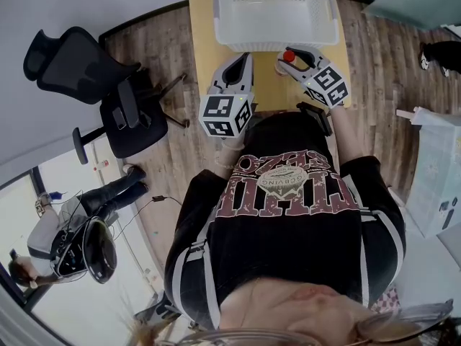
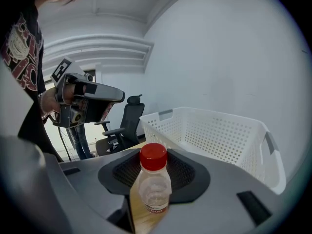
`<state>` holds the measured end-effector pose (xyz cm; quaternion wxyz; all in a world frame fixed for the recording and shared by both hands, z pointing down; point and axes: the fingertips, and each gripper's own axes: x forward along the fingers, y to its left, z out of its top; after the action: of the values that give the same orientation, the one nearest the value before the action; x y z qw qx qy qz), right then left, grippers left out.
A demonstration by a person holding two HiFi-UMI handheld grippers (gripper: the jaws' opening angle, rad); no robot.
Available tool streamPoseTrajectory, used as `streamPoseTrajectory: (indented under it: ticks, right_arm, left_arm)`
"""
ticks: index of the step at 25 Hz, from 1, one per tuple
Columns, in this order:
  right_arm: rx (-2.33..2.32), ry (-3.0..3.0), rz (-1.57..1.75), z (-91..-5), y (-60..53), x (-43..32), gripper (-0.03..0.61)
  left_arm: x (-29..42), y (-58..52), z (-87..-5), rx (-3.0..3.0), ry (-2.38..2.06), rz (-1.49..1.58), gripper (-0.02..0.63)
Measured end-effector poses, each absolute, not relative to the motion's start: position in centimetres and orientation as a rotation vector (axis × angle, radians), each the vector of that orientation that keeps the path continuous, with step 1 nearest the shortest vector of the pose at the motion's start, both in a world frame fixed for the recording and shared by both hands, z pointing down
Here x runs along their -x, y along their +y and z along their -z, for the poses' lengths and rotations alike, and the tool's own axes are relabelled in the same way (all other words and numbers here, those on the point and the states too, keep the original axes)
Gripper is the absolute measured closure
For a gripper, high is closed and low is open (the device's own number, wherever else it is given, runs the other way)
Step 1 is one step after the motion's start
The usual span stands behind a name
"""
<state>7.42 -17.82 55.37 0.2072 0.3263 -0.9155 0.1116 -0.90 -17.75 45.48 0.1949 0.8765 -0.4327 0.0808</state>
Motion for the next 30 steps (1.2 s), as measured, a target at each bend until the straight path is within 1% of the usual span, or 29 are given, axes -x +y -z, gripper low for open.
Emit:
streamPoseTrajectory:
  ticks: [30]
  right_arm:
    - [-0.961,-2.559,-0.233,-55.1,-15.4,-8.9,0.407]
  left_arm:
    - [-0.6,-15.8,-44.8,-2.473,-1.216,-0.226,0.566]
